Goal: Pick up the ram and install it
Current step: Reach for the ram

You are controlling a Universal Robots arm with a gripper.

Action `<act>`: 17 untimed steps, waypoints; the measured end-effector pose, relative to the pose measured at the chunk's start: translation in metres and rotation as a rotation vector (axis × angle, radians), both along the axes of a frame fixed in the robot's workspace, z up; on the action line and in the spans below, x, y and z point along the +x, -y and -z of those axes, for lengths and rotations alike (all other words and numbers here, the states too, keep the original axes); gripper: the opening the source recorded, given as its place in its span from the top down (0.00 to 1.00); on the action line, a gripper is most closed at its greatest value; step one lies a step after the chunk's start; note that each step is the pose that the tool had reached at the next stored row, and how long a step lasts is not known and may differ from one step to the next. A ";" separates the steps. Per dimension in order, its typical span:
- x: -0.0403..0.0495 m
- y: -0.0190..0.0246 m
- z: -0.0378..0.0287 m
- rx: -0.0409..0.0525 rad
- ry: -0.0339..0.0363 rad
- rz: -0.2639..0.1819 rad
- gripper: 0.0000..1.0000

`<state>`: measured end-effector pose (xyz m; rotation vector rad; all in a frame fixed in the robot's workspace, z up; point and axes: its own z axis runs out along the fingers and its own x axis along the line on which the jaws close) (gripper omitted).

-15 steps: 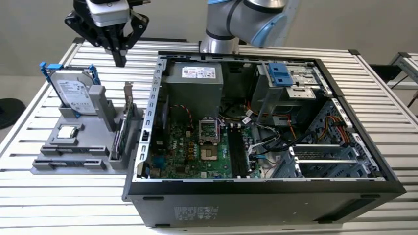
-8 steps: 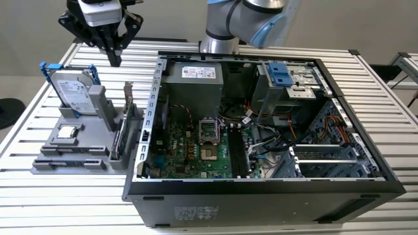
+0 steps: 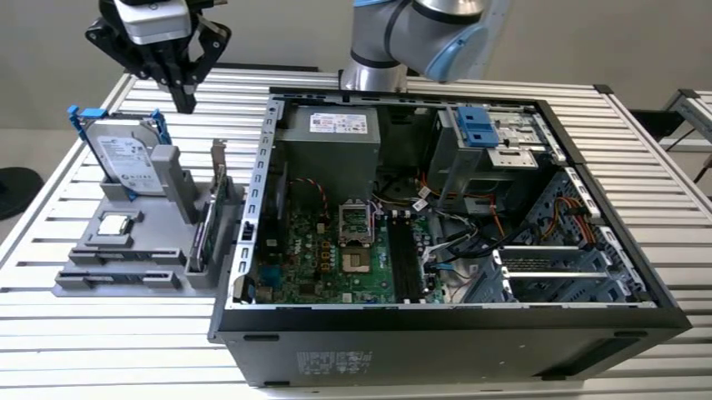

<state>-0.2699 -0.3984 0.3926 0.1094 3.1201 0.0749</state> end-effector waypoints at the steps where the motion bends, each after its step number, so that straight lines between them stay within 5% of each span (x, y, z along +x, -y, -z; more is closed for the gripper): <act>1: -0.0015 0.0000 0.0000 0.0000 0.0000 0.000 1.00; 17: -0.0358 0.0000 0.0000 0.0000 0.0000 0.000 1.00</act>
